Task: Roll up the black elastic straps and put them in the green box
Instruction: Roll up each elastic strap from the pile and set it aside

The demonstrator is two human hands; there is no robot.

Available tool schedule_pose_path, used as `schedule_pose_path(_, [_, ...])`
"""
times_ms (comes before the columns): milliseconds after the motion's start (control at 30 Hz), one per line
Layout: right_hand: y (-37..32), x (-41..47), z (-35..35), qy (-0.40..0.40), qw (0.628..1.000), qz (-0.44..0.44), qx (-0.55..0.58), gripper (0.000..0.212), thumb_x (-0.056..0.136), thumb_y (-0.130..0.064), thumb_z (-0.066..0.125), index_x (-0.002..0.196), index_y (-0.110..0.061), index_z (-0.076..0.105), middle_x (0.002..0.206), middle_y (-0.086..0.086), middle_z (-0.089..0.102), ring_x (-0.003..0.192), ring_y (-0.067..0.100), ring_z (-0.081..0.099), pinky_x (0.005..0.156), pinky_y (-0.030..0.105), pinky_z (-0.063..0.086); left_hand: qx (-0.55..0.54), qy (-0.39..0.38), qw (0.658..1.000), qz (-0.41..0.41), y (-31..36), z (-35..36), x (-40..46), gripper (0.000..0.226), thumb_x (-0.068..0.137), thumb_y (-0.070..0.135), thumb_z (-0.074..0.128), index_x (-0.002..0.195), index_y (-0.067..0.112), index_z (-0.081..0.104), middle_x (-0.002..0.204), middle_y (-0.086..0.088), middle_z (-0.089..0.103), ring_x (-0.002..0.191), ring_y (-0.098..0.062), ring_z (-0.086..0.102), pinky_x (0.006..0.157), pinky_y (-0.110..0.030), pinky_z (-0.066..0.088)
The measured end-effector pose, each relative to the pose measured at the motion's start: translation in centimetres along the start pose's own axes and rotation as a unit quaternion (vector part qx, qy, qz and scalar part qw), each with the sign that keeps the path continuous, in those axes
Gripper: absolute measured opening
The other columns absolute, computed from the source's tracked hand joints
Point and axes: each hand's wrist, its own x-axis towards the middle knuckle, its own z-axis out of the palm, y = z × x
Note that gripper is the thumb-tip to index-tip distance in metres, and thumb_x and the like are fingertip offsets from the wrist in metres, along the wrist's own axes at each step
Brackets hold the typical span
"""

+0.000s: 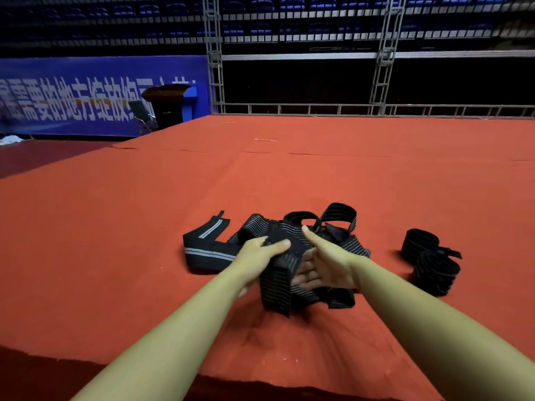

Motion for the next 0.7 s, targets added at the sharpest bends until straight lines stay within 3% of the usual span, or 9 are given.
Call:
schedule_pose_path(100, [-0.4, 0.2, 1.4, 0.023, 0.987, -0.123, 0.102, 0.062, 0.097, -0.061, 0.055, 0.127, -0.009, 0.069, 0.124, 0.010, 0.072, 0.112, 0.027, 0.070, 0.100, 0.041, 0.054, 0.007, -0.134, 0.990, -0.043, -0.5, 0.2, -1.3, 0.038, 0.092, 0.029, 0.074, 0.128, 0.016, 0.070, 0.126, -0.009, 0.073, 0.122, -0.025, 0.066, 0.114, -0.043, 0.045])
schedule_pose_path(167, [-1.2, -0.6, 1.9, 0.039, 0.972, -0.199, 0.120, 0.039, 0.099, -0.037, 0.064, 0.121, -0.006, 0.070, 0.118, 0.014, 0.073, 0.103, 0.027, 0.073, 0.090, 0.040, 0.059, -0.013, -0.162, 0.985, -0.062, -0.5, 0.2, -2.2, 0.046, 0.088, 0.040, 0.071, 0.129, 0.018, 0.069, 0.130, -0.006, 0.071, 0.126, -0.022, 0.063, 0.112, -0.037, 0.045])
schedule_pose_path(267, [-2.0, -1.7, 2.1, 0.092, 0.957, -0.267, 0.063, 0.028, 0.098, -0.020, 0.068, 0.115, 0.002, 0.070, 0.108, 0.023, 0.075, 0.091, 0.029, 0.074, 0.076, 0.037, 0.063, -0.061, -0.122, 0.989, -0.052, 0.2, 0.5, -3.0, 0.057, 0.085, 0.057, 0.063, 0.125, 0.019, 0.070, 0.121, 0.002, 0.075, 0.117, -0.018, 0.068, 0.104, -0.035, 0.049])
schedule_pose_path(367, [-2.3, -2.6, 2.3, 0.114, 0.951, -0.287, 0.005, 0.023, 0.096, -0.021, 0.071, 0.108, -0.002, 0.073, 0.102, 0.020, 0.077, 0.088, 0.029, 0.073, 0.074, 0.039, 0.062, -0.087, 0.002, 0.996, -0.005, 0.6, 0.4, -2.1, 0.054, 0.089, 0.062, 0.062, 0.116, 0.017, 0.073, 0.110, -0.002, 0.078, 0.095, -0.020, 0.072, 0.099, -0.043, 0.055])
schedule_pose_path(433, [-2.4, -3.2, 2.3, 0.119, 0.950, -0.287, -0.031, 0.024, 0.096, -0.022, 0.071, 0.112, -0.004, 0.073, 0.106, 0.019, 0.076, 0.092, 0.030, 0.073, 0.083, 0.045, 0.061, -0.074, 0.066, 0.995, 0.028, 0.8, 0.2, -1.5, 0.053, 0.090, 0.063, 0.066, 0.113, 0.017, 0.075, 0.110, -0.007, 0.077, 0.090, -0.023, 0.071, 0.095, -0.049, 0.056])
schedule_pose_path(533, [-2.3, -3.9, 2.4, 0.136, 0.939, -0.305, -0.086, 0.022, 0.098, -0.021, 0.069, 0.115, -0.008, 0.070, 0.110, 0.013, 0.077, 0.102, 0.029, 0.074, 0.098, 0.049, 0.057, 0.027, 0.210, 0.976, 0.059, 1.1, -0.2, -1.0, 0.046, 0.088, 0.064, 0.067, 0.103, 0.021, 0.074, 0.093, -0.001, 0.076, 0.076, -0.018, 0.068, 0.078, -0.038, 0.057])
schedule_pose_path(600, [-2.3, -4.1, 2.8, 0.141, 0.932, -0.314, -0.112, 0.017, 0.102, -0.026, 0.064, 0.113, -0.014, 0.069, 0.109, 0.003, 0.077, 0.102, 0.019, 0.073, 0.101, 0.046, 0.055, -0.006, 0.204, 0.977, 0.067, 1.7, 0.1, -0.9, 0.041, 0.095, 0.053, 0.064, 0.102, 0.013, 0.071, 0.088, -0.003, 0.073, 0.070, -0.016, 0.067, 0.074, -0.034, 0.056])
schedule_pose_path(700, [-2.4, -5.0, 4.7, 0.078, 0.947, -0.289, -0.117, 0.035, 0.109, -0.043, 0.042, 0.131, -0.026, 0.063, 0.125, -0.016, 0.069, 0.119, -0.005, 0.061, 0.111, 0.026, 0.044, -0.039, 0.113, 0.992, 0.031, 2.9, 1.1, -1.5, 0.045, 0.098, 0.053, 0.059, 0.105, 0.011, 0.071, 0.102, -0.009, 0.076, 0.092, -0.019, 0.074, 0.092, -0.033, 0.058])
